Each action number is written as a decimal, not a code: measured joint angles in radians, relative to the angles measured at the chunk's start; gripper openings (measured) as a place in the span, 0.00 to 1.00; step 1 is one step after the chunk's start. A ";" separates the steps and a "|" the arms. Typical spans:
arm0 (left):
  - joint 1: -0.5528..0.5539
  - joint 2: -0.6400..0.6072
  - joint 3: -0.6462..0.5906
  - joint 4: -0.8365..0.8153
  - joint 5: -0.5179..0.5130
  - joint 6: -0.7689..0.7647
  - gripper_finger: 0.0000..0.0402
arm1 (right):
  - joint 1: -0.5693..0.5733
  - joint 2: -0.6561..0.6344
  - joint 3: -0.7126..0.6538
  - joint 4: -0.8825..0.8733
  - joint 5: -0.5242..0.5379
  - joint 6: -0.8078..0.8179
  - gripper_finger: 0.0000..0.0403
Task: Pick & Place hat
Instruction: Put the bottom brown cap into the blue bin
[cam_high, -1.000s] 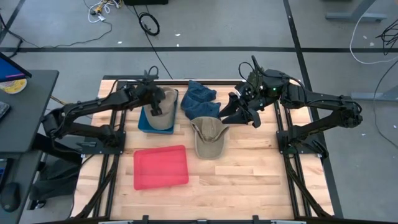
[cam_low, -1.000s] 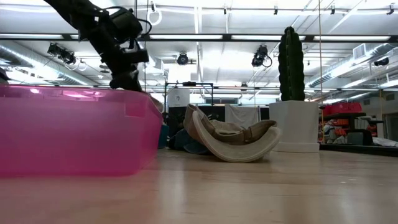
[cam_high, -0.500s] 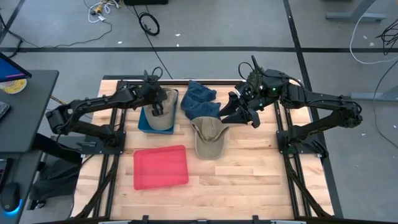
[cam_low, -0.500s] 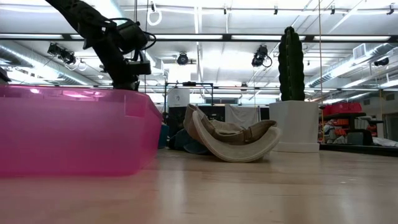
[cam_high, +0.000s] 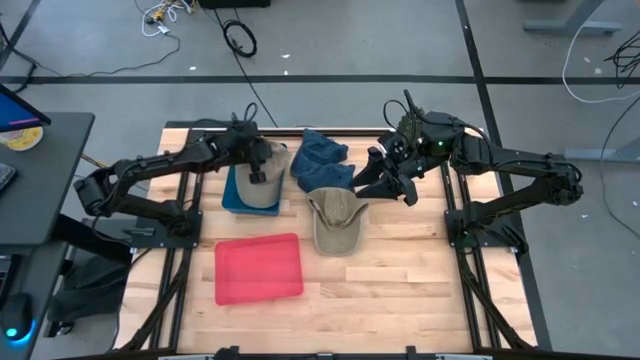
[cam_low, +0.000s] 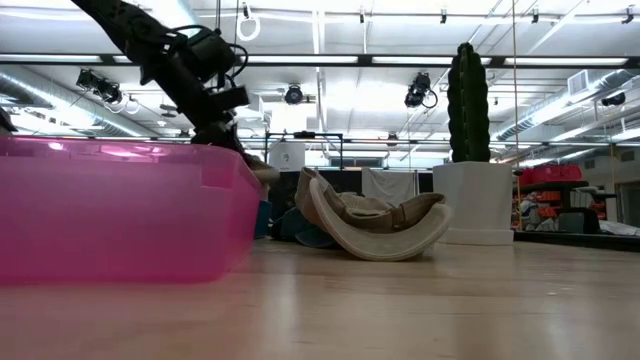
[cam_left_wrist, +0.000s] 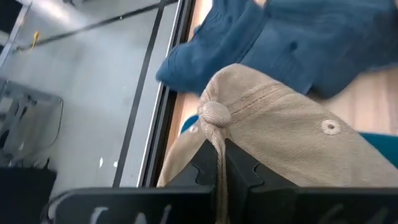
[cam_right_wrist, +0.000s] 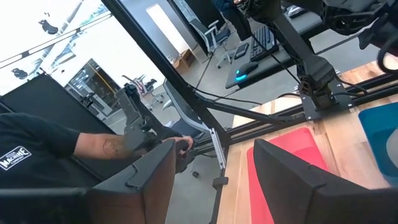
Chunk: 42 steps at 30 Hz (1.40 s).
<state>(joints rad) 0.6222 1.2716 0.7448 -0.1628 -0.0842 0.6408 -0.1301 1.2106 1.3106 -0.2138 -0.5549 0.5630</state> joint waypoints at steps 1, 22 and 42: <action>0.010 0.000 0.000 -0.007 -0.018 -0.010 0.02 | 0.000 0.000 0.000 0.000 0.000 0.000 0.55; 0.129 -0.001 0.000 -0.113 0.037 -0.843 0.02 | 0.000 0.000 0.000 -0.013 0.024 -0.004 0.55; 0.210 -0.001 0.085 -0.195 0.140 -1.224 0.02 | 0.000 0.000 0.000 -0.019 0.025 -0.021 0.55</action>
<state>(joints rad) 0.8320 1.2705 0.8302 -0.3575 0.0555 -0.5835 -0.1303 1.2110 1.3106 -0.2333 -0.5301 0.5421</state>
